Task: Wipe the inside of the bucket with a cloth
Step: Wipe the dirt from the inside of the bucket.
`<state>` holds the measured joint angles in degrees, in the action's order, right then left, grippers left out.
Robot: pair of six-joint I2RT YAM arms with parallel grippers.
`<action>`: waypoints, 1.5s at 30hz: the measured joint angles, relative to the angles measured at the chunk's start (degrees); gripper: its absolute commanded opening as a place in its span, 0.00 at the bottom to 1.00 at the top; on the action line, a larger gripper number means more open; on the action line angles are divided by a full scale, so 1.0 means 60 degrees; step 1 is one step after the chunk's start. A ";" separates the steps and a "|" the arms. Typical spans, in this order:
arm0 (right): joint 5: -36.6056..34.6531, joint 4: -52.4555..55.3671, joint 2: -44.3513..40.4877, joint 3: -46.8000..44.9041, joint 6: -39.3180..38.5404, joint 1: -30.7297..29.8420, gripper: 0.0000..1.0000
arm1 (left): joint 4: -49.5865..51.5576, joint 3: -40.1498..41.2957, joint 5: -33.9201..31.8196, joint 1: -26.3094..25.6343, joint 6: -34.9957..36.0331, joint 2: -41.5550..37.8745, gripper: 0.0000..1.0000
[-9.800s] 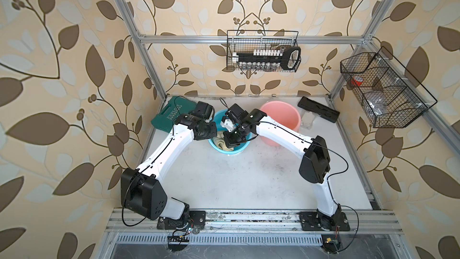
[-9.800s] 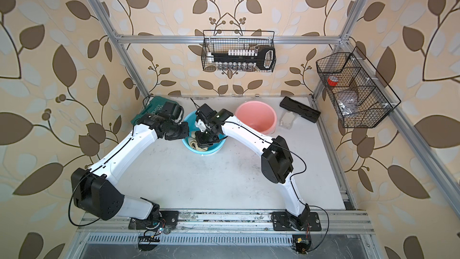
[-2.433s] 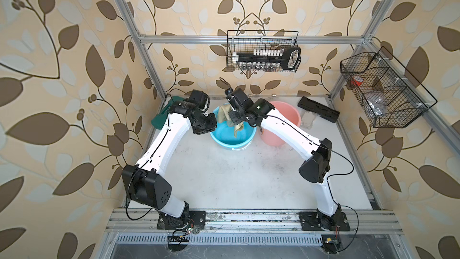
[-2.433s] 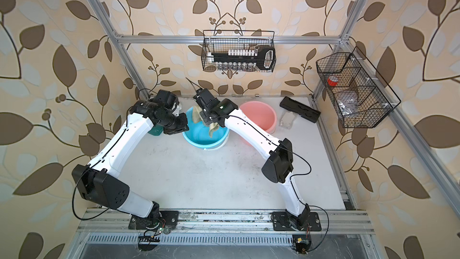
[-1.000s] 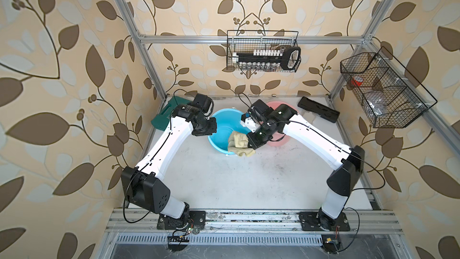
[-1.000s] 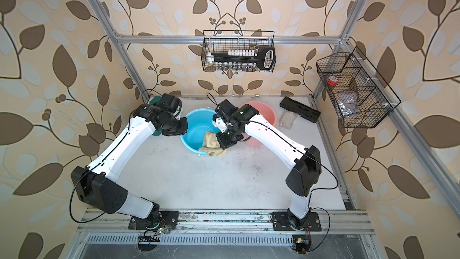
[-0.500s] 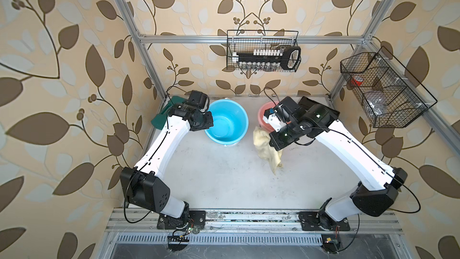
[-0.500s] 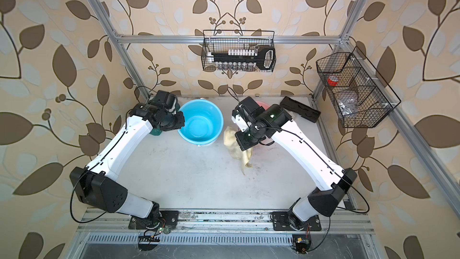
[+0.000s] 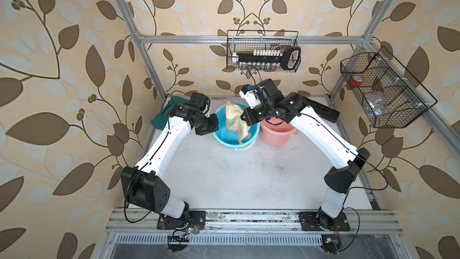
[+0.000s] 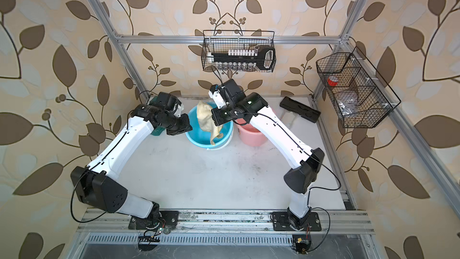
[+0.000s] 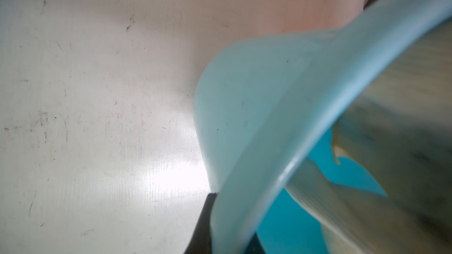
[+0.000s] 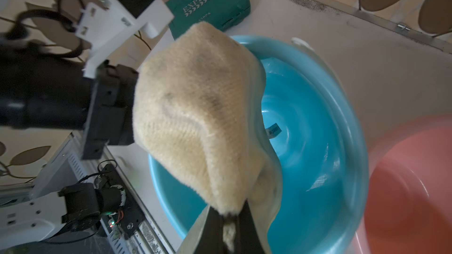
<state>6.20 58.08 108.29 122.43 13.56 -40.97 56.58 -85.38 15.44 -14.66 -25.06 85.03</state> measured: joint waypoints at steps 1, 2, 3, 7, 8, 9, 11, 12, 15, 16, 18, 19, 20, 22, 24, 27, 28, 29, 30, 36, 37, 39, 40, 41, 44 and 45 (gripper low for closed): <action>-0.0277 0.0018 0.0437 0.0273 -0.0047 -0.0058 0.00 | 0.0076 0.0011 0.0033 0.0000 -0.0022 0.0000 0.00; -0.0568 0.0029 0.0776 0.0459 -0.0109 -0.0124 0.00 | 0.0131 0.0036 0.0058 0.0000 -0.0047 0.0000 0.00; -0.0827 0.0047 0.1002 0.0550 -0.0175 -0.0193 0.00 | 0.0157 0.0058 0.0073 0.0000 -0.0069 0.0000 0.00; -0.2481 0.0062 0.1592 0.0415 -0.0736 -0.0852 0.00 | 0.0306 0.0229 0.0084 0.0000 -0.0113 0.0000 0.00; -0.2907 0.0029 0.1628 0.0280 -0.0903 -0.1064 0.00 | 0.0397 0.0237 0.0087 0.0004 -0.0120 0.0036 0.00; -0.3297 -0.0011 0.1647 0.0138 -0.1042 -0.1242 0.00 | 0.0437 0.0237 0.0087 0.0004 -0.0124 0.0058 0.00; -0.4156 -0.0164 0.1647 -0.0306 -0.1341 -0.1632 0.00 | 0.0495 0.0237 0.0091 0.0004 -0.0135 0.0135 0.00; -0.4470 -0.0244 0.1647 -0.0535 -0.1461 -0.1785 0.00 | 0.0492 0.0237 0.0091 0.0004 -0.0142 0.0157 0.00; -0.5209 -0.0535 0.1647 -0.1333 -0.1698 -0.1996 0.00 | 0.0510 0.0237 0.0087 0.0007 -0.0153 0.0182 0.00; -0.5399 -0.0641 0.1647 -0.1599 -0.1767 -0.1989 0.00 | 0.0525 0.0237 0.0091 0.0015 -0.0153 0.0182 0.00; -0.5701 -0.0747 0.1647 -0.1989 -0.1887 -0.1934 0.00 | 0.0554 0.0237 0.0091 0.0018 -0.0157 0.0193 0.00; -0.5861 -0.0783 0.1650 -0.2138 -0.1953 -0.1898 0.00 | 0.0568 0.0237 0.0087 0.0018 -0.0157 0.0208 0.00; -0.5992 -0.0801 0.1657 -0.2215 -0.2025 -0.1872 0.00 | 0.0579 0.0237 0.0087 0.0018 -0.0157 0.0229 0.00; -0.6178 -0.0849 0.1716 -0.2222 -0.2106 -0.1829 0.00 | 0.0576 0.0237 0.0095 0.0018 -0.0164 0.0251 0.00; -0.6291 -0.0874 0.1825 -0.2157 -0.2167 -0.1781 0.00 | 0.0576 0.0237 0.0106 0.0022 -0.0178 0.0251 0.00; -0.6339 -0.0812 0.2288 -0.1749 -0.2193 -0.1687 0.00 | 0.0565 0.0291 0.0109 0.0022 -0.0186 0.0251 0.00; -0.6335 -0.0758 0.2514 -0.1526 -0.2186 -0.1632 0.00 | 0.0565 0.0346 0.0117 0.0022 -0.0186 0.0251 0.00; -0.6320 -0.0674 0.2779 -0.1268 -0.2167 -0.1563 0.00 | 0.0576 0.0404 0.0131 0.0022 -0.0186 0.0251 0.00; -0.6317 -0.0612 0.3009 -0.1035 -0.2157 -0.1501 0.00 | 0.0579 0.0448 0.0153 0.0022 -0.0186 0.0251 0.00; -0.6178 0.0200 0.4295 0.0313 -0.1996 -0.1180 0.00 | 0.0291 0.0528 0.0178 0.0178 -0.0474 0.0251 0.00; -0.6138 0.0331 0.4477 0.0532 -0.1942 -0.1155 0.00 | 0.0219 0.0550 0.0182 0.0197 -0.0506 0.0251 0.00; -0.6084 0.0510 0.4754 0.0831 -0.1858 -0.1133 0.00 | 0.0113 0.0612 0.0178 0.0211 -0.0568 0.0251 0.00; -0.6040 0.0619 0.4874 0.0936 -0.1789 -0.1129 0.00 | 0.0076 0.0656 0.0182 0.0211 -0.0590 0.0251 0.00; -0.5971 0.0732 0.4994 0.1027 -0.1723 -0.1122 0.00 | 0.0047 0.0696 0.0182 0.0211 -0.0605 0.0251 0.00; -0.5599 0.0943 0.5348 0.1180 -0.1508 -0.1115 0.00 | -0.0004 0.0809 0.0182 0.0208 -0.0608 0.0251 0.00; -0.5428 0.0984 0.5431 0.1198 -0.1446 -0.1115 0.00 | -0.0007 0.0845 0.0182 0.0208 -0.0608 0.0251 0.00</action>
<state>-26.37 63.99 140.88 129.62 4.89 -47.66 56.53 -80.31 16.53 -13.41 -28.71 86.54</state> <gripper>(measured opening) 0.050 0.118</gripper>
